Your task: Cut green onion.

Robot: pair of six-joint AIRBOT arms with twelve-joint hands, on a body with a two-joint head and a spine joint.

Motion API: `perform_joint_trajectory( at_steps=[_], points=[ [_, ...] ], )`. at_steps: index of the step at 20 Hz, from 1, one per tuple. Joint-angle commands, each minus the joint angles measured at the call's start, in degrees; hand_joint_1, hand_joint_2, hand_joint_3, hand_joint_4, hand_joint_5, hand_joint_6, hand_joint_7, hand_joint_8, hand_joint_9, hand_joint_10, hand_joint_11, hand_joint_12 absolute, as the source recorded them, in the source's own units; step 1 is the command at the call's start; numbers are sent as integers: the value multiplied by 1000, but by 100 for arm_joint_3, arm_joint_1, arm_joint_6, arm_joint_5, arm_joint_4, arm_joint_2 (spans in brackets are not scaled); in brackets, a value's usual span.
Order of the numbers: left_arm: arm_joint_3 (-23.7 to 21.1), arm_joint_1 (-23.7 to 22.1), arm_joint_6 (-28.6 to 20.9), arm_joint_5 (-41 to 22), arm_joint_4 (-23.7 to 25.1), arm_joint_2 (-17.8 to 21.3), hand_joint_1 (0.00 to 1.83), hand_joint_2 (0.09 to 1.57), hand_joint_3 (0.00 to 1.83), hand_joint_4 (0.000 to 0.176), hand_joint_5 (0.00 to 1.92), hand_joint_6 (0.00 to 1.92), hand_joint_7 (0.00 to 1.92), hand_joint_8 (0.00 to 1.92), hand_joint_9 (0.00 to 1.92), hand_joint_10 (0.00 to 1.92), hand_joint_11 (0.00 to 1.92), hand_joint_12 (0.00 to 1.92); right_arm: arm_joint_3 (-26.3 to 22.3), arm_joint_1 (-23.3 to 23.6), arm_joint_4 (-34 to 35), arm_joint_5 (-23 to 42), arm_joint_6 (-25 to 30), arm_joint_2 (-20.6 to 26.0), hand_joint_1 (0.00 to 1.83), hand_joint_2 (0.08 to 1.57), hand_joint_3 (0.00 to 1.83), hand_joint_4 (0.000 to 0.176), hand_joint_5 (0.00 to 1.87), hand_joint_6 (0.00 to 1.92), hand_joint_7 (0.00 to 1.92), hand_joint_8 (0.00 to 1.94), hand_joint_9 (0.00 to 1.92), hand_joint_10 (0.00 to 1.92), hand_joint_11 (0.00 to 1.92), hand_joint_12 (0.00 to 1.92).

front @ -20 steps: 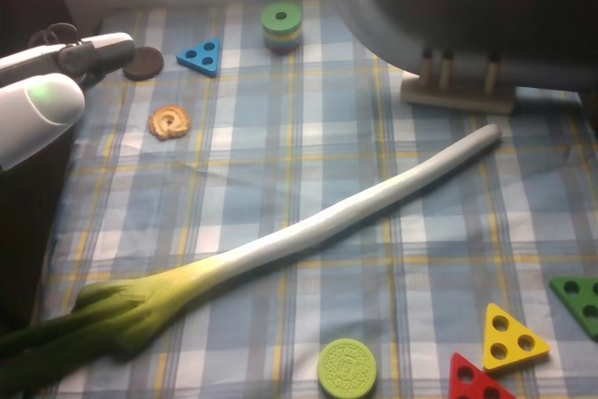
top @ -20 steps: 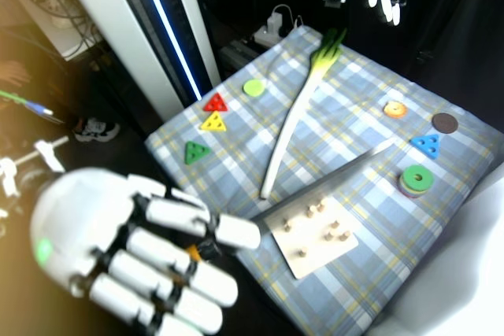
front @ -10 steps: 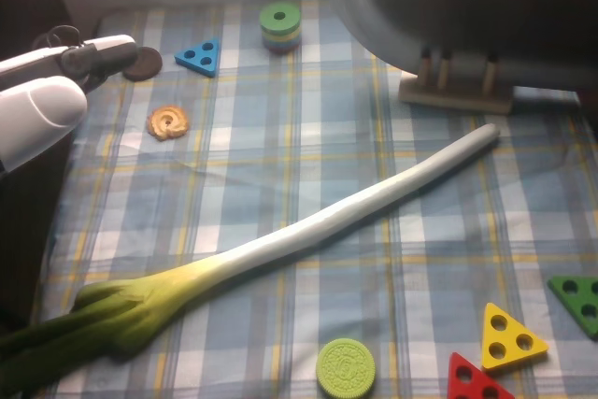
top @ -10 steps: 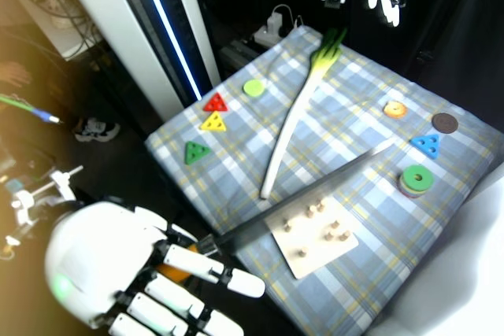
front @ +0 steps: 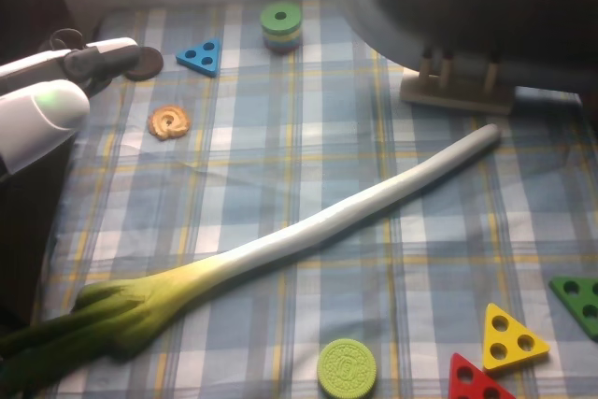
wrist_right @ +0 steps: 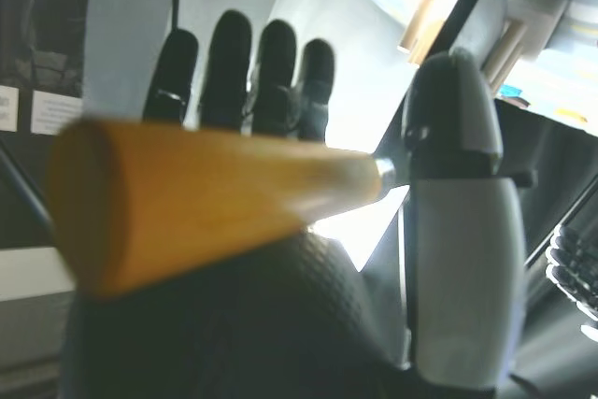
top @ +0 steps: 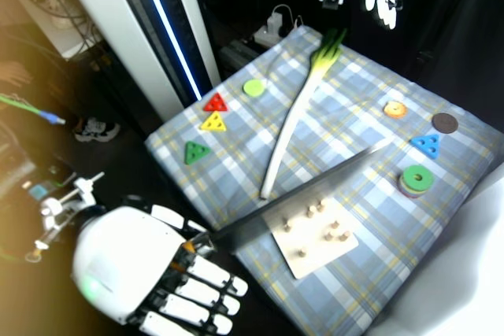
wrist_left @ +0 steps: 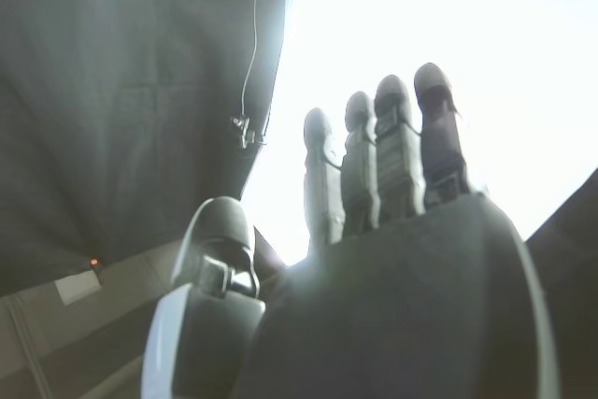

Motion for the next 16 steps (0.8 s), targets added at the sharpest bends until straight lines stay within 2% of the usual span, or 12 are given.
perform_joint_trajectory(
  at_steps=[1, 2, 3, 4, 5, 6, 8, 9, 10, 11, 15, 16],
  points=[
    [20, -37, -60, -689, -15, -25, 0, 1312, 0, 50, 370, 5, 282, 7, 229, 6, 0, 232, 52, 67, 97, 672, -10, 47, 977, 1182, 1, 116, 860, 1166, 1330, 40, 1250, 159, 590, 1258],
    [20, -37, -62, -689, -14, -31, 0, 1316, 0, 52, 368, 3, 282, 6, 229, 5, 0, 231, 54, 67, 97, 672, -10, 51, 758, 1255, 4, 0, 978, 681, 1378, 39, 1277, 183, 604, 1281],
    [21, -37, -64, -683, -14, -38, 0, 1310, 0, 54, 368, 2, 276, 2, 220, 1, 0, 206, 56, 67, 98, 672, -10, 51, 653, 1276, 2, 0, 1119, 426, 1421, 48, 1256, 366, 622, 1410],
    [22, -36, -66, -675, -15, -45, 0, 1305, 0, 62, 362, 0, 273, 0, 215, 0, 0, 200, 58, 70, 100, 672, -10, 51, 614, 1287, 1, 0, 1182, 326, 1421, 65, 1084, 781, 558, 1589],
    [22, -36, -68, -669, -15, -45, 0, 1304, 0, 63, 370, 0, 282, 1, 225, 2, 0, 255, 58, 74, 101, 672, -10, 50, 572, 1293, 1, 0, 1203, 383, 1341, 407, 989, 1167, 547, 1735],
    [23, -36, -72, -665, -15, -48, 0, 1300, 0, 72, 367, 1, 275, 2, 212, 2, 0, 226, 60, 79, 102, 672, -10, 49, 575, 1325, 3, 0, 1103, 688, 1225, 838, 1012, 1395, 694, 1802],
    [32, -36, -87, -663, -15, -58, 0, 1302, 0, 67, 368, 1, 253, 0, 186, 0, 0, 189, 65, 86, 102, 672, -10, 48, 550, 1366, 4, 0, 844, 1727, 1081, 1679, 1081, 1861, 1020, 1915],
    [35, -36, -95, -663, -15, -60, 0, 1306, 1, 64, 352, 0, 215, 0, 156, 0, 0, 116, 66, 89, 102, 673, -10, 48, 536, 1377, 0, 0, 854, 1882, 1124, 1889, 1232, 1909, 1263, 1920],
    [37, -36, -99, -663, -15, -60, 0, 1310, 2, 58, 351, 1, 210, 1, 154, 2, 0, 100, 66, 94, 102, 675, -10, 48, 550, 1386, 1, 109, 869, 1913, 1155, 1931, 1287, 1919, 1344, 1921],
    [41, -36, -100, -661, -15, -62, 0, 1311, 3, 57, 351, 1, 210, 2, 154, 2, 0, 96, 66, 95, 102, 679, -11, 48, 557, 1387, 0, 163, 873, 1919, 1163, 1939, 1299, 1921, 1366, 1921],
    [49, -35, -101, -652, -15, -70, 4, 1318, 0, 71, 377, 1, 239, 2, 186, 3, 0, 283, 16, 111, 101, 780, -158, 75, 414, 1405, 4, 176, 1026, 1921, 1320, 1941, 1455, 1921, 1489, 1921],
    [51, -35, -103, -652, -15, -69, 14, 1316, 0, 90, 373, 0, 239, 1, 184, 2, 0, 322, -1, 127, 101, 786, -181, 90, 508, 1379, 0, 176, 1085, 1921, 1378, 1941, 1514, 1921, 1553, 1921]
  ],
)
